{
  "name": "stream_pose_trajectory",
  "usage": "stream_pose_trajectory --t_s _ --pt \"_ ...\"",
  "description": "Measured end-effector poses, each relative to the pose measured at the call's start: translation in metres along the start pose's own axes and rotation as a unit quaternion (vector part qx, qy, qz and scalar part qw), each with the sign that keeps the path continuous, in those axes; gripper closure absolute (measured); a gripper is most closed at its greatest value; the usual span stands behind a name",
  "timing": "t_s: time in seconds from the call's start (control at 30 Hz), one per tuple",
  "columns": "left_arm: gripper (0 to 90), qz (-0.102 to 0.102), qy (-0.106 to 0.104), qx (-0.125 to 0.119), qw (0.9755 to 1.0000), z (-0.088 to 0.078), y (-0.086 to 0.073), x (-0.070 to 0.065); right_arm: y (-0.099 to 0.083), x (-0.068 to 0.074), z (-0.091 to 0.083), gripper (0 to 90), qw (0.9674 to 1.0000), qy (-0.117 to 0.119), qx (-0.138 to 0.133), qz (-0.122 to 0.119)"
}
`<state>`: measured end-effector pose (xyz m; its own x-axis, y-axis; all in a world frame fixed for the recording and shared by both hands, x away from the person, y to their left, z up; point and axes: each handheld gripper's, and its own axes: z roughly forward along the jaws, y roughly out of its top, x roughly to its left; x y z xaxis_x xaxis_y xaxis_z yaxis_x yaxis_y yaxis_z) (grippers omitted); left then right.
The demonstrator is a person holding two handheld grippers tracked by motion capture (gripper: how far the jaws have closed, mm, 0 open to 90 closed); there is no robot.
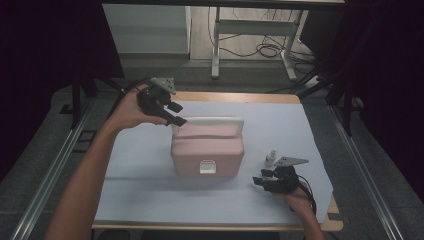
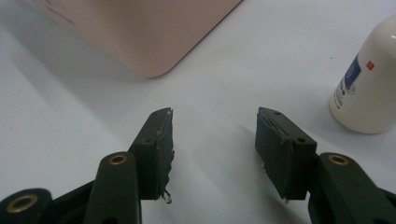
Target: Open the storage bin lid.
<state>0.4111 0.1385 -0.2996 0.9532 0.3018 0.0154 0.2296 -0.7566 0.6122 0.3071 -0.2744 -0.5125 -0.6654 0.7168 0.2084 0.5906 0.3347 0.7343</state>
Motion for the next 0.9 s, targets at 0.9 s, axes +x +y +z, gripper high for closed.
stream_pose_trajectory --t_s 0.9 --pt "79.8 0.067 -0.039 0.081 0.9937 0.031 0.021 -0.003 0.000 -0.001 0.000 46.7 1.0000 -0.005 -0.002 0.005"
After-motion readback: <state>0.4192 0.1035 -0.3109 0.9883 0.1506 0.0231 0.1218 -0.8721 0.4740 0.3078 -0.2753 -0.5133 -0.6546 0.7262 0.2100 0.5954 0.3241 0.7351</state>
